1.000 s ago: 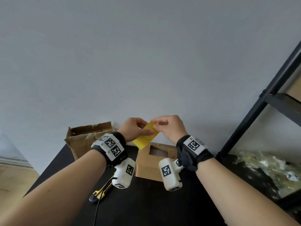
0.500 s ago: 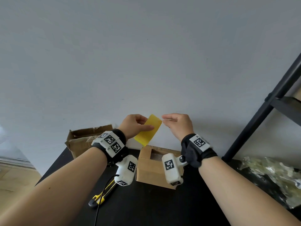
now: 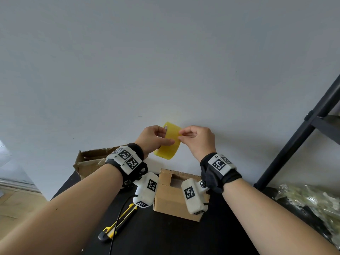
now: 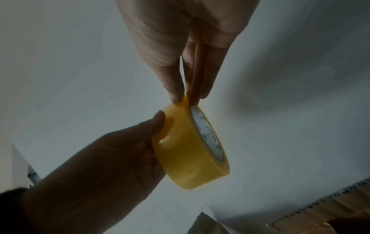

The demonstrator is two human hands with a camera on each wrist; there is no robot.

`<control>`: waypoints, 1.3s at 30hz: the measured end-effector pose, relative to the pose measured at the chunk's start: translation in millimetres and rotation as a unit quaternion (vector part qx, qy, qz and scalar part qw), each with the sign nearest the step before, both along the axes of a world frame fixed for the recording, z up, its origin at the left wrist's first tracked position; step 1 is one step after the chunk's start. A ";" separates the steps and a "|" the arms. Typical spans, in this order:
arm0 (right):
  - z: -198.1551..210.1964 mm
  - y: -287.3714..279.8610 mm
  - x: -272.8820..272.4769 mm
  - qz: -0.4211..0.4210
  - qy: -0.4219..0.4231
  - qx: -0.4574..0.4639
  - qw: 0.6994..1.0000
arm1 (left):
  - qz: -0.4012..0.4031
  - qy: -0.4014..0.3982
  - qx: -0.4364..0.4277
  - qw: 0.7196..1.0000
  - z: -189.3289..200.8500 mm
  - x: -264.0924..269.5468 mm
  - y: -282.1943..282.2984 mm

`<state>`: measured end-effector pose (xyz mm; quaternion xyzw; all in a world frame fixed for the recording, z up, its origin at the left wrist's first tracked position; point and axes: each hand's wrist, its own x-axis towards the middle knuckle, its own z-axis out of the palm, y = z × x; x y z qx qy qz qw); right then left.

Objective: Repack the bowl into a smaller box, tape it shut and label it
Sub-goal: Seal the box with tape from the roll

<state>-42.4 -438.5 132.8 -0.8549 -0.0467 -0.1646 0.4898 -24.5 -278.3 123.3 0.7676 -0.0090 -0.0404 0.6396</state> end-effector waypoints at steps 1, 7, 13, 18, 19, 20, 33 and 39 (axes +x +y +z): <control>1.3 -0.9 1.1 0.000 -0.004 -0.003 1.000 | 0.001 0.001 -0.005 1.000 0.7 0.4 -1.1; 3.0 -4.9 5.1 -0.005 -0.016 0.016 1.000 | 0.003 0.011 -0.040 0.999 4.4 4.1 -6.0; 4.7 -7.2 7.1 -0.014 -0.023 0.026 0.999 | 0.011 0.022 -0.052 0.998 7.9 5.5 -11.1; 2.5 -10.8 8.9 -0.001 -0.012 0.005 1.000 | 0.012 0.028 -0.054 0.998 1.9 4.2 -11.4; 1.8 -11.3 9.8 0.000 -0.014 0.003 1.000 | 0.016 0.026 -0.058 0.998 0.8 3.3 -12.7; 1.5 -11.8 10.1 0.002 -0.018 0.006 1.000 | 0.022 0.024 -0.061 0.998 0.0 3.3 -14.1; -2.8 -9.1 11.3 -0.014 -0.022 -0.005 1.000 | 0.048 0.037 -0.079 0.995 -4.3 2.7 -20.4; 1.0 -7.9 12.7 -0.017 -0.052 0.018 0.998 | 0.053 0.031 -0.123 0.990 1.7 1.4 -23.9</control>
